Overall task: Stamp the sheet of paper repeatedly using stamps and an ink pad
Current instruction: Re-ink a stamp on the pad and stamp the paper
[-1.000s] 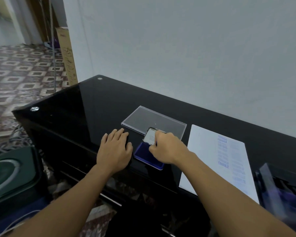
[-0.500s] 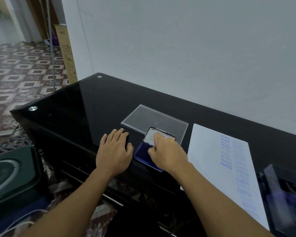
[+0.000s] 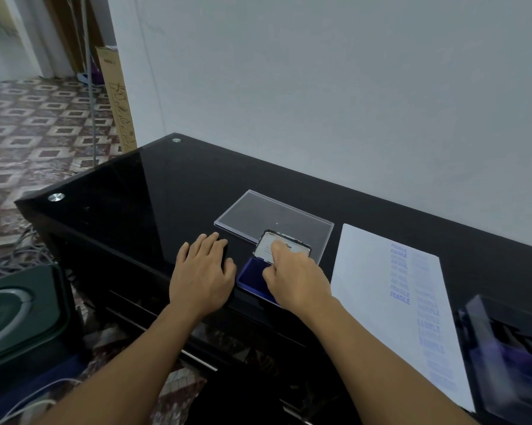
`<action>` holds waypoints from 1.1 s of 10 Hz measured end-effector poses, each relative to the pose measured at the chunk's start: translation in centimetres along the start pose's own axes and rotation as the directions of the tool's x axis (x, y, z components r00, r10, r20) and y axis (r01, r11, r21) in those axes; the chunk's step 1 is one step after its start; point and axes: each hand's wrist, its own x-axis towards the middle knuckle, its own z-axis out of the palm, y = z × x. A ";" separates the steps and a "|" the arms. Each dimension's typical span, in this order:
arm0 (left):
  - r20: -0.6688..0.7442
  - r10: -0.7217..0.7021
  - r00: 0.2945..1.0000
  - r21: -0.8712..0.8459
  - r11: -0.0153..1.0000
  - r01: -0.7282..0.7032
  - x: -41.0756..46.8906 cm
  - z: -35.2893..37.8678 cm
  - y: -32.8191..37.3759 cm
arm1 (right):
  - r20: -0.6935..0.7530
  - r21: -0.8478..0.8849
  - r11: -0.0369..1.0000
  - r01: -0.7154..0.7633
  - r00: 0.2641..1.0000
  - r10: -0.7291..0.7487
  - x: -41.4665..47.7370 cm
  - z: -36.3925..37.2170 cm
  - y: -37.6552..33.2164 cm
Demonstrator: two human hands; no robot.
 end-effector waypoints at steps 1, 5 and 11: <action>-0.002 0.000 1.000 0.002 1.000 0.000 0.0 0.0 0.0 | -0.015 0.002 1.000 0.000 1.000 0.000 -0.1 0.2 -0.1; 0.002 -0.002 1.000 0.008 1.000 0.002 0.1 0.1 0.0 | 0.060 0.036 0.999 0.009 0.998 -0.011 0.9 -0.9 -0.2; 0.042 -0.079 0.996 -0.382 0.920 0.089 1.1 -3.4 2.8 | -0.065 0.143 0.989 -0.034 0.997 0.044 -3.0 -3.7 3.0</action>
